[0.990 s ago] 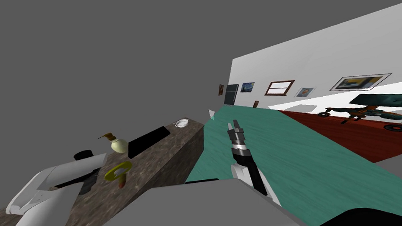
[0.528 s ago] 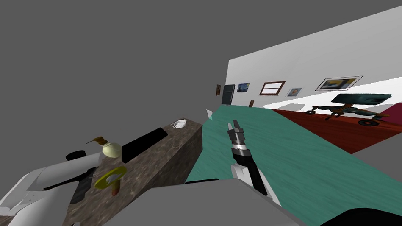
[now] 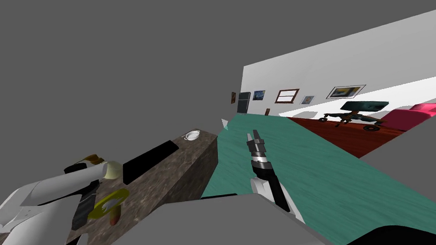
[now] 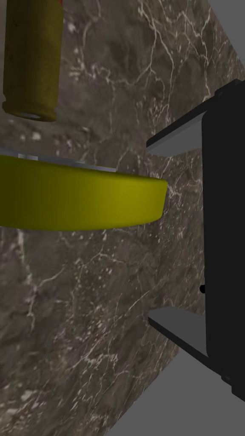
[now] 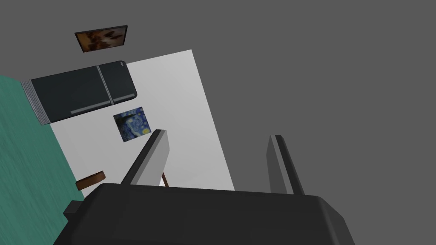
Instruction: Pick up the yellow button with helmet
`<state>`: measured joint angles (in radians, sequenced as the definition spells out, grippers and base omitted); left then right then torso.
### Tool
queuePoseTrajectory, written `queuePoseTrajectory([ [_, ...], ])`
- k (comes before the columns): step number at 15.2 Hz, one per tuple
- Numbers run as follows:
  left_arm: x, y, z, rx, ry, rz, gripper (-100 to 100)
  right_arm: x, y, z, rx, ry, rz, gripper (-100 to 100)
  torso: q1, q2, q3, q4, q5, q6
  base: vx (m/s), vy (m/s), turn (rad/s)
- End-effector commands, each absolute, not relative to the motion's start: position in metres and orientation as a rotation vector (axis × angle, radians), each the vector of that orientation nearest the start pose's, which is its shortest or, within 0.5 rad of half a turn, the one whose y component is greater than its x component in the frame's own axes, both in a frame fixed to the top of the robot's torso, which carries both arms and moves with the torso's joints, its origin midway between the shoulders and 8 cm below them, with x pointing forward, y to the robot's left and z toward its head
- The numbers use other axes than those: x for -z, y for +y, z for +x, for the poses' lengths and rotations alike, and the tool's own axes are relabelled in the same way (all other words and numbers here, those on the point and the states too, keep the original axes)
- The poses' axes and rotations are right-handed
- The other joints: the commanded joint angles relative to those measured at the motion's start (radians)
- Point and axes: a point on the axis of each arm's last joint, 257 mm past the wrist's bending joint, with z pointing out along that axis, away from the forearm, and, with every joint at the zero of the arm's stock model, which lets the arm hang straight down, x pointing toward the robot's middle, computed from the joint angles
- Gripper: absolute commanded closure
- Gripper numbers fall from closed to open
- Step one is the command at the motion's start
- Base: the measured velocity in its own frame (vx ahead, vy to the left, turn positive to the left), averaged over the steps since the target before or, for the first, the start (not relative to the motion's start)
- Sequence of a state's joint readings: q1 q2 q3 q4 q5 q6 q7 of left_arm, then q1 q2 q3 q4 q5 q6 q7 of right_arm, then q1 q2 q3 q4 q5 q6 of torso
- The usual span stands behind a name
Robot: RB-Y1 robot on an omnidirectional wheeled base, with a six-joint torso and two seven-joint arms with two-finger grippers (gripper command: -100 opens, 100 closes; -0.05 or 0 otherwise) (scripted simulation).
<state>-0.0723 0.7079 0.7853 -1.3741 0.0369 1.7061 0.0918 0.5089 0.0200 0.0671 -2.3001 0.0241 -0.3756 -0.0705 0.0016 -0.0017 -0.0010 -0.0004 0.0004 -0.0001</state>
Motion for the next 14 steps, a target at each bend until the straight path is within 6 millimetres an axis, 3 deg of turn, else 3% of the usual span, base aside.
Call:
queuePoseTrajectory([
  [1,0.281,0.699,0.174,-0.390,0.840,-2.644,-100,-0.006,-0.260,0.363,-1.388,0.668,0.786,0,0.000,0.000,0.000,0.000,0.000,0.000,0.012,0.016,-0.032],
  [14,0.277,0.657,0.142,-0.486,0.776,-2.892,-100,-0.006,-0.260,0.363,-1.388,0.668,0.786,0,0.000,0.000,0.000,0.000,0.000,0.000,0.017,0.020,-0.065],
])
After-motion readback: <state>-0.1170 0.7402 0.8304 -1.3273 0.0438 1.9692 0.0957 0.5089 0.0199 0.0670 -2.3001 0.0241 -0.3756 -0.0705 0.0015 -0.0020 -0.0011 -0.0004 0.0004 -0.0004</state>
